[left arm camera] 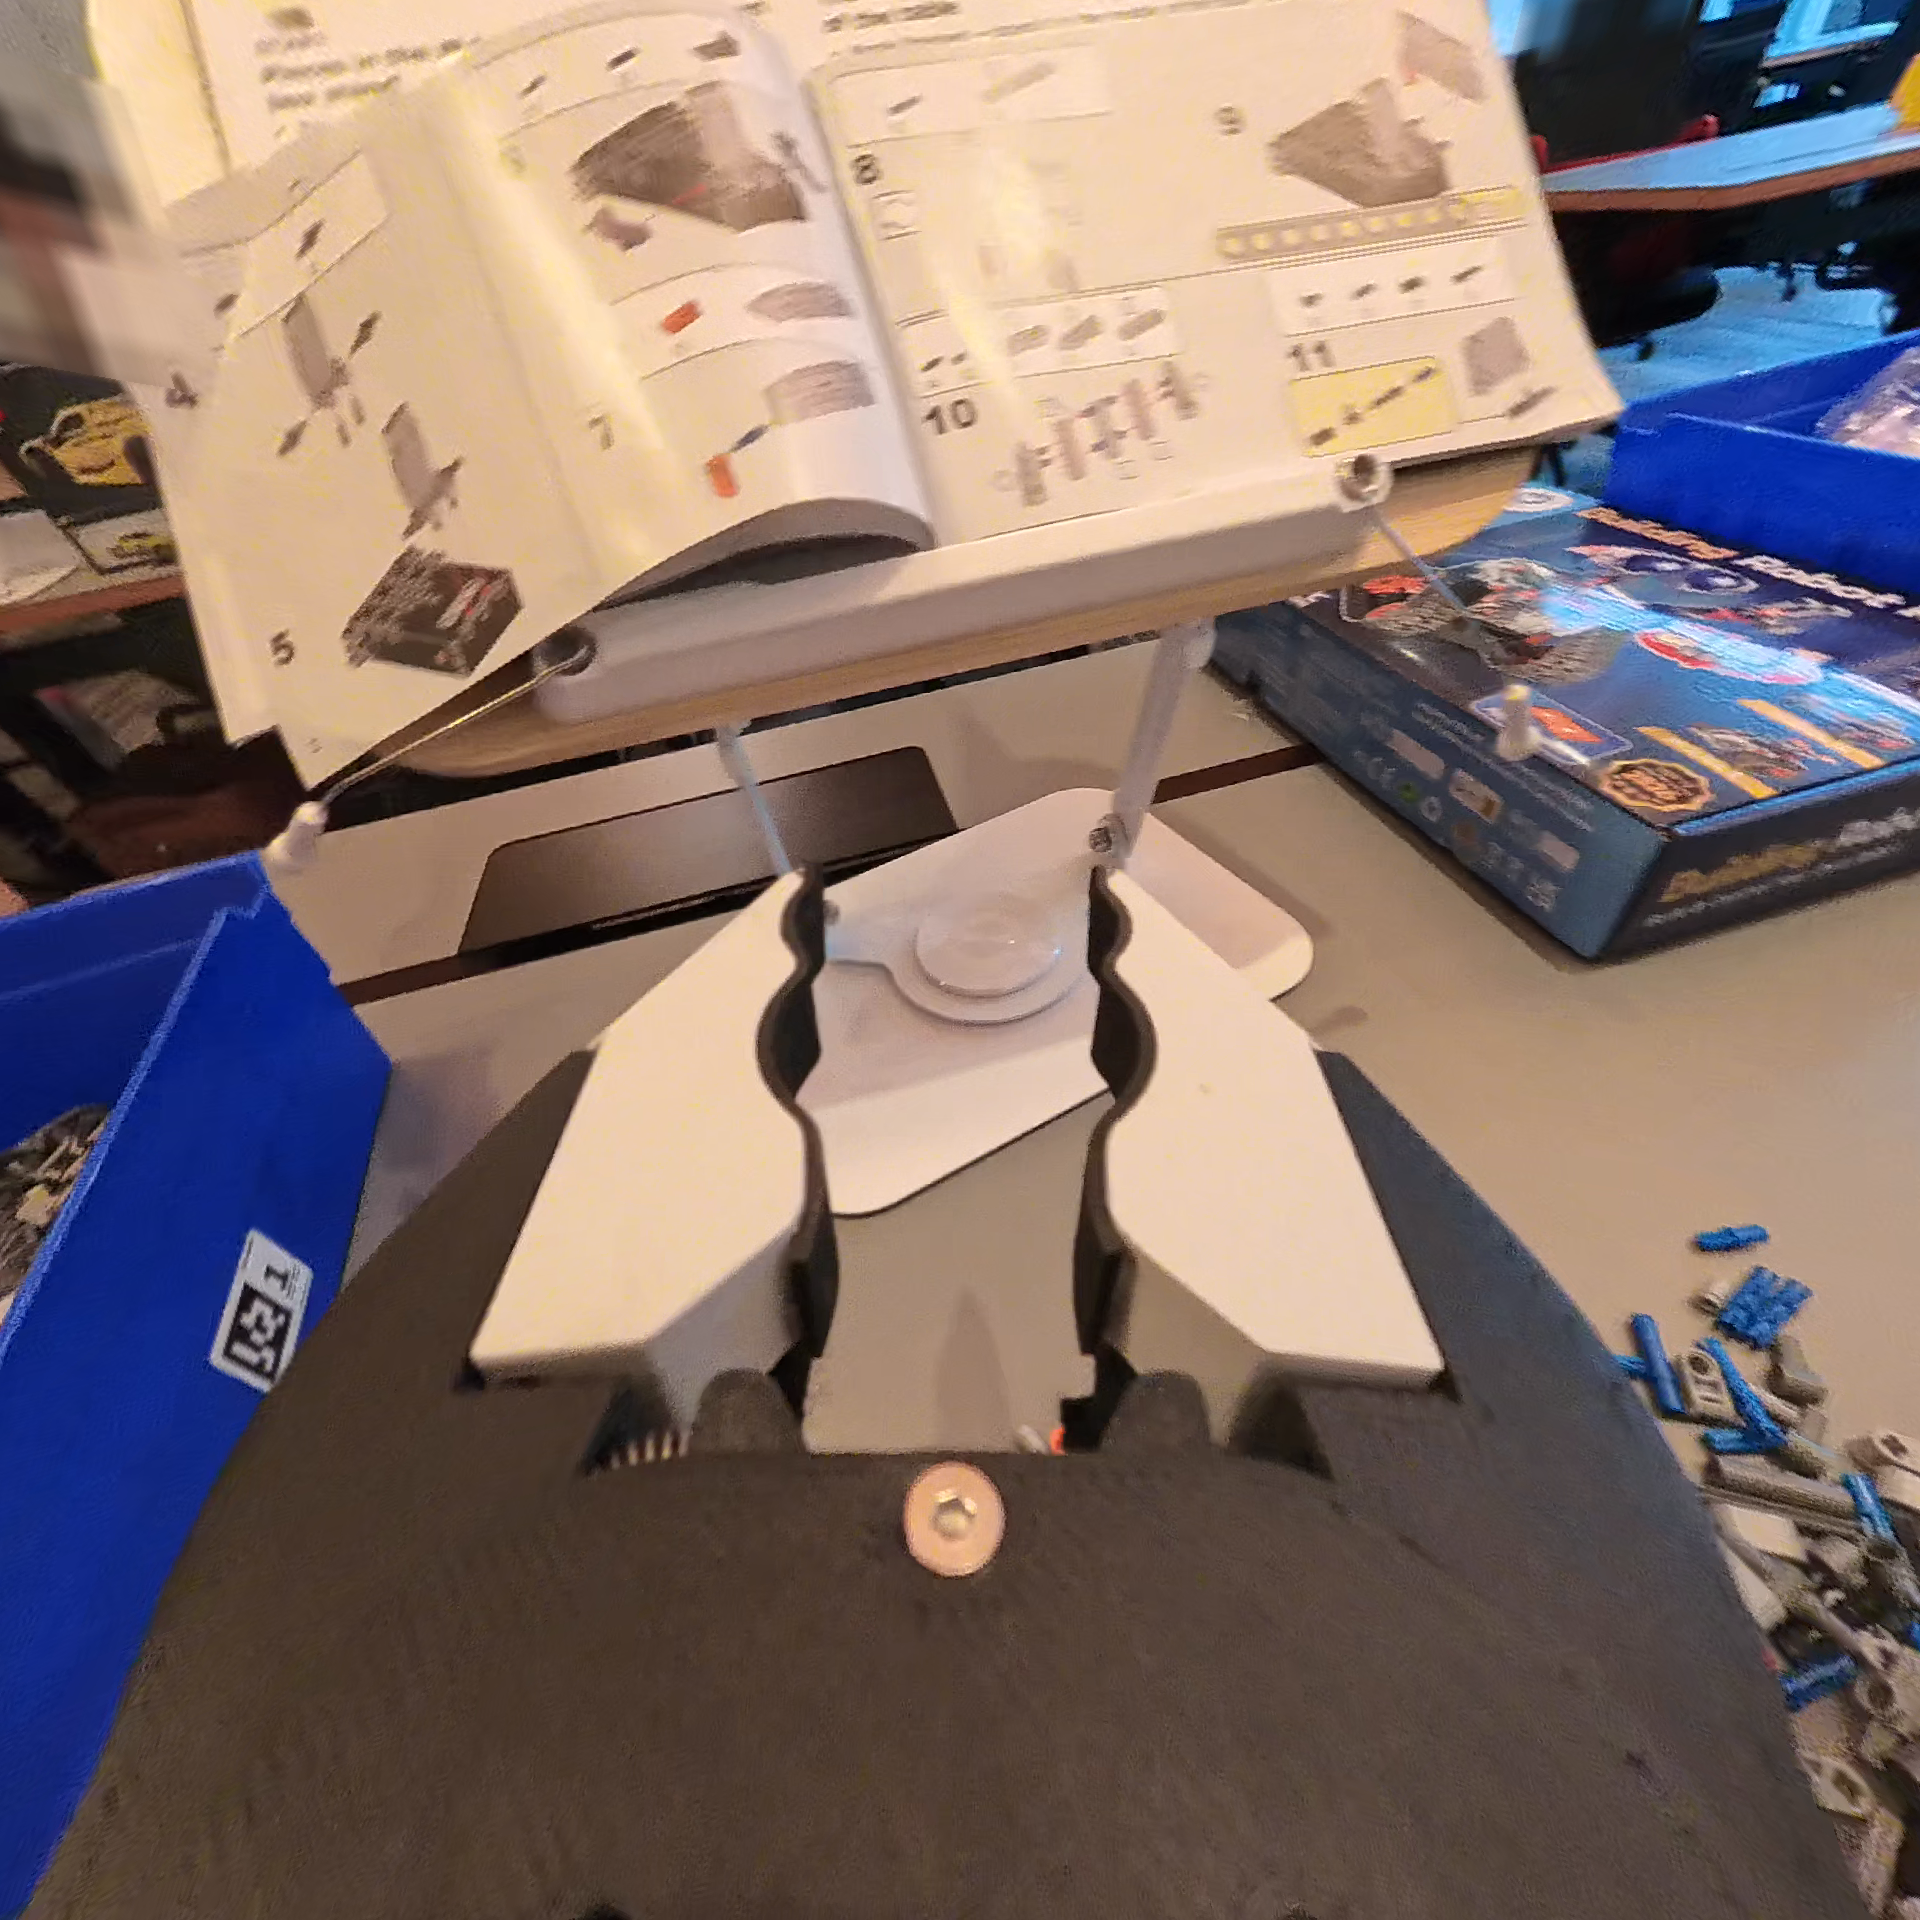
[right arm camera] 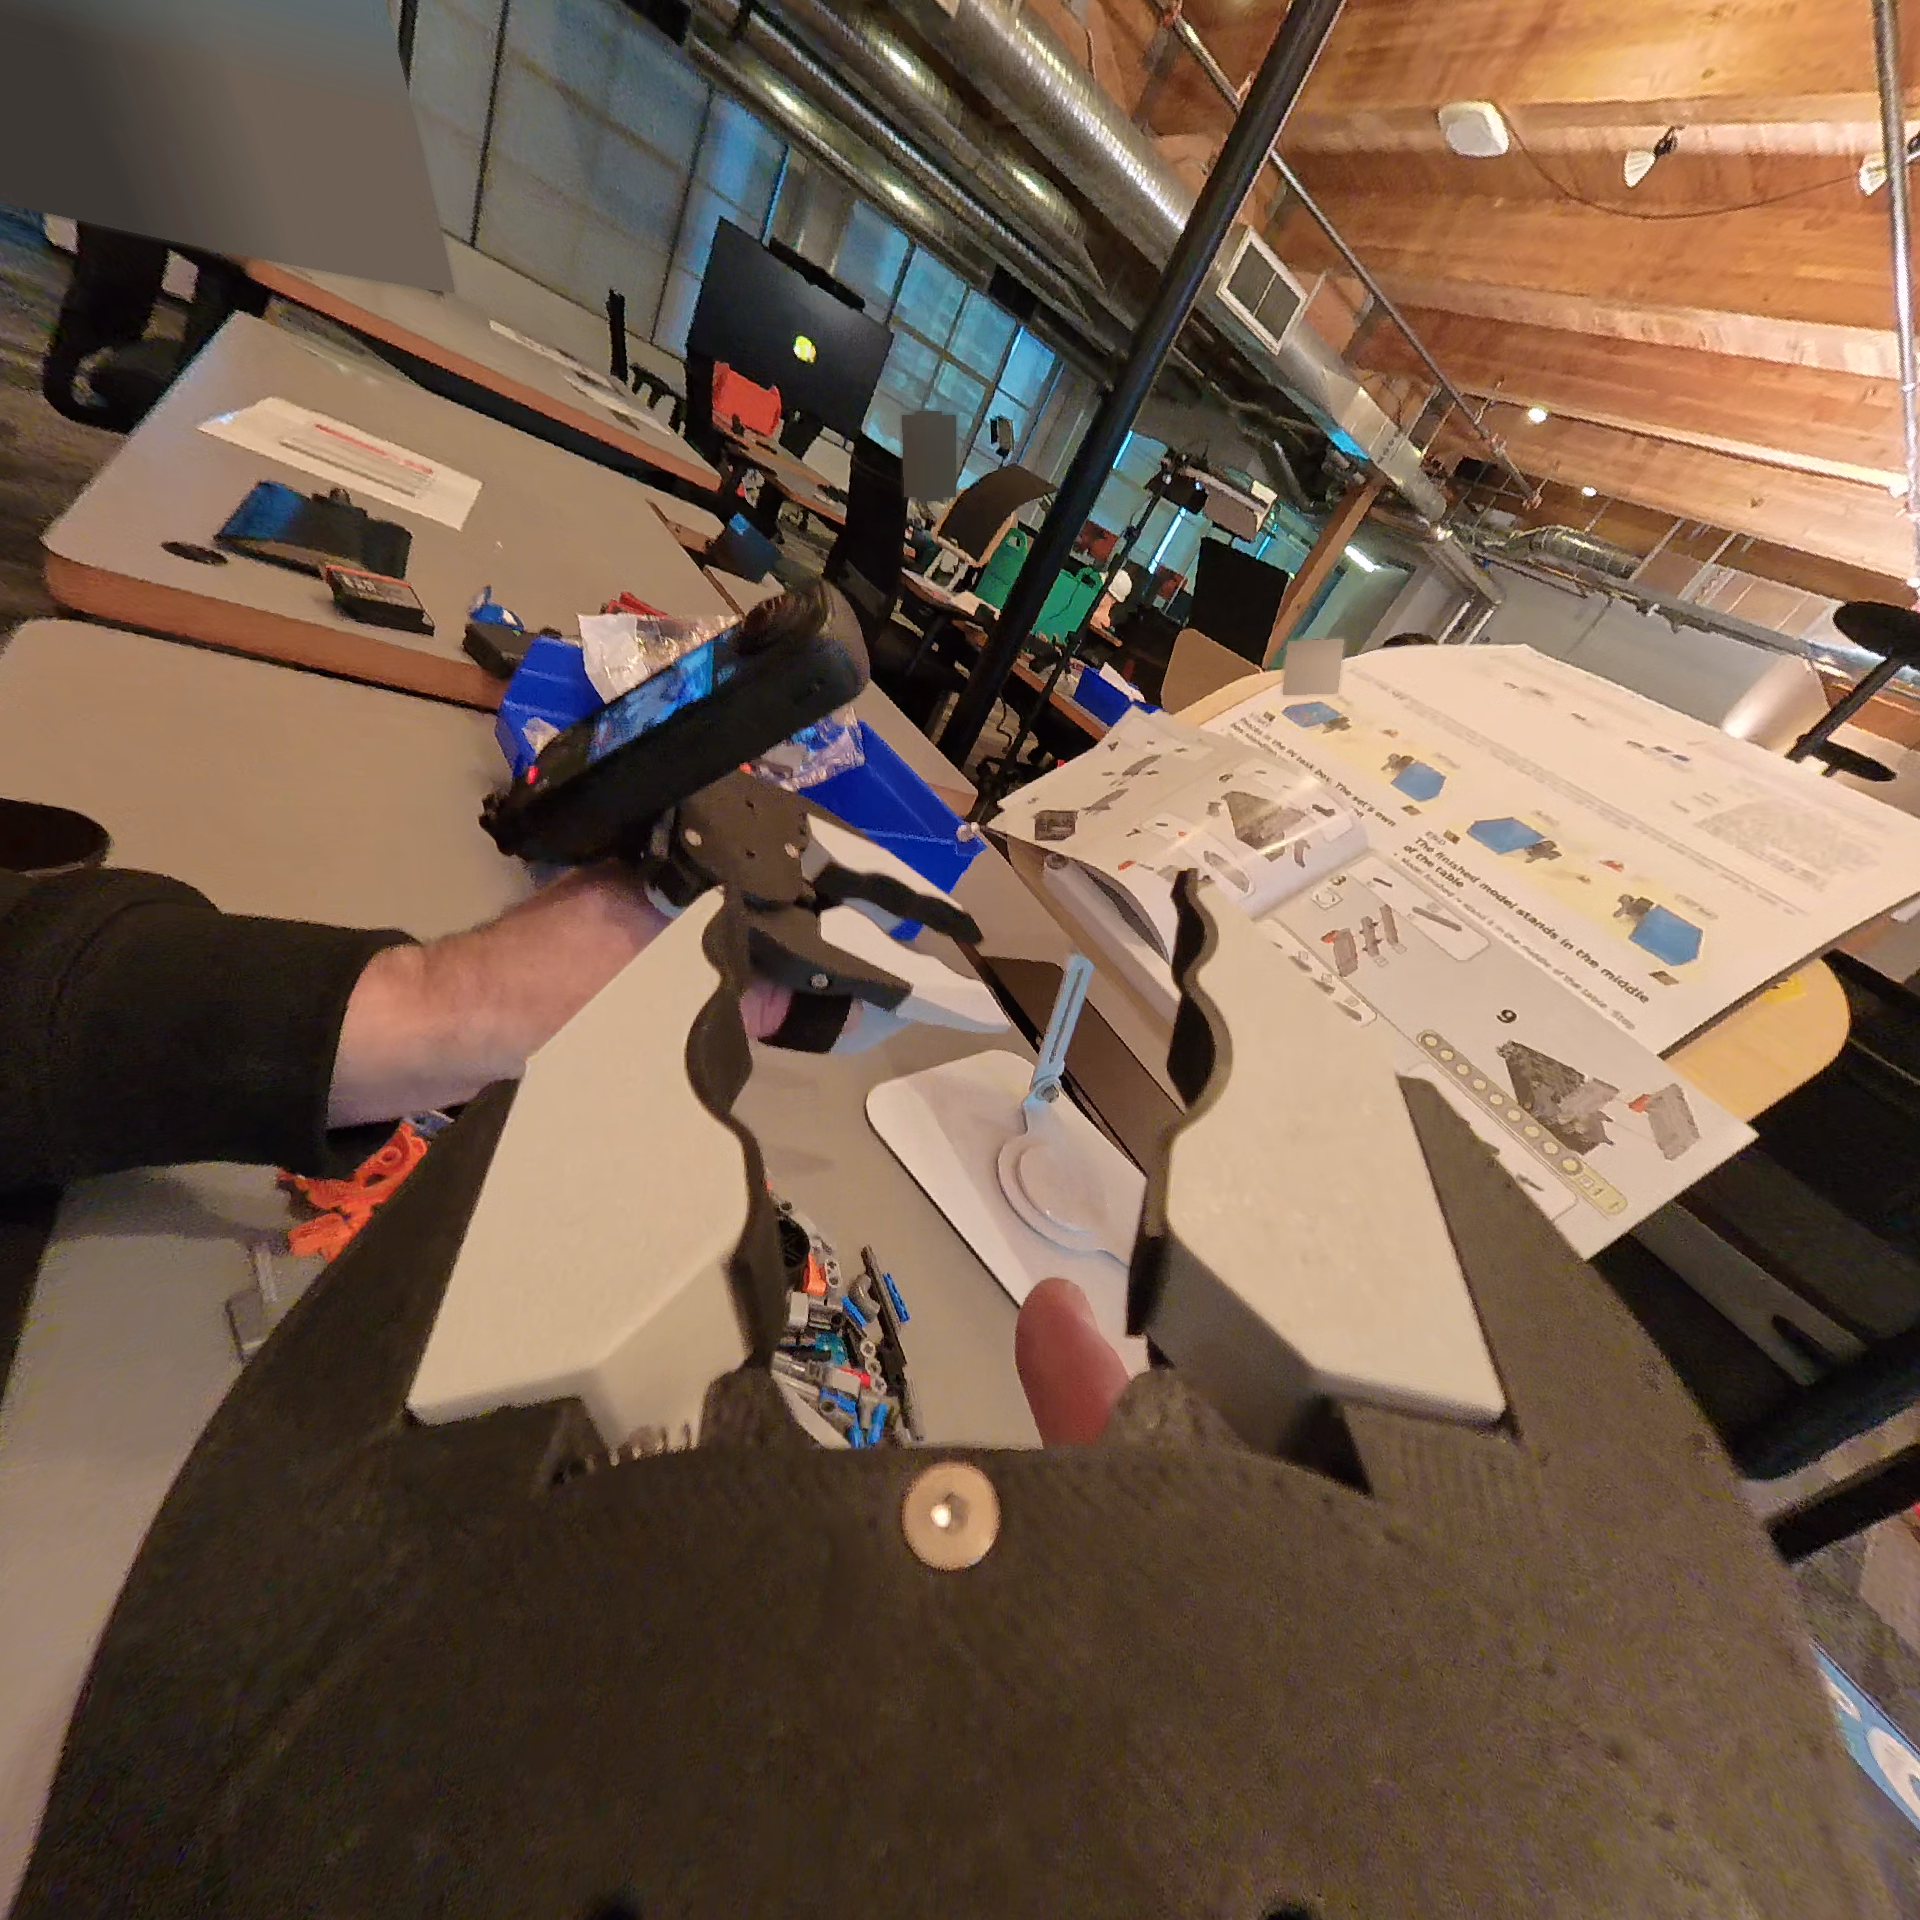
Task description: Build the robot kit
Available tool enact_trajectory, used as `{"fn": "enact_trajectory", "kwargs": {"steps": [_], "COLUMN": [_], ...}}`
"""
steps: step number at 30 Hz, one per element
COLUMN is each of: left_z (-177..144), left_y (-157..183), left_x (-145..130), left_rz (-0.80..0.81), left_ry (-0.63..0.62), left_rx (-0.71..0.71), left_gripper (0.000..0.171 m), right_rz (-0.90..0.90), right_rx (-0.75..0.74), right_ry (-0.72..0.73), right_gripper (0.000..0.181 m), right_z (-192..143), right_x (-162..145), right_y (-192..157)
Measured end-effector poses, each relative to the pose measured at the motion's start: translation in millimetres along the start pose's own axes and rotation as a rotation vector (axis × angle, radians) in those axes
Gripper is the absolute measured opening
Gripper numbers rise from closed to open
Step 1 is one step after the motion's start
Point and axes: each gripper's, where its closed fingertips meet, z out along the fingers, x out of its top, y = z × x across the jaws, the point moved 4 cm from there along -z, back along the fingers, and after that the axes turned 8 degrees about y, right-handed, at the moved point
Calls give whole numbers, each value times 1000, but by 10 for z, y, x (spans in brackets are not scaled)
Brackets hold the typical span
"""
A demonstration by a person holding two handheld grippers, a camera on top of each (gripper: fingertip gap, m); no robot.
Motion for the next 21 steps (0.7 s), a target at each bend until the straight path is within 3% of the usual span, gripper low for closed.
{"fn": "enact_trajectory", "kwargs": {"steps": [4, 11, 16, 21], "left_z": [21, 40, 47, 76], "left_y": [-123, -115, -35, 37], "left_x": [-43, -88, -164, -302], "left_rz": [-56, -157, -183, -149], "left_ry": [0, -18, -111, -224], "left_rx": [31, -12, -75, -105], "left_gripper": [67, 74, 75, 91], "right_rz": [-14, -2, -1, 6], "right_rx": [-2, 0, 2, 12], "right_ry": [-46, -88, -120, -148], "right_gripper": [82, 83, 83, 83], "right_z": [64, 126, 152, 187], "right_x": [-131, -288, -386, -466], "right_y": [-25, -47, -62, -90]}}
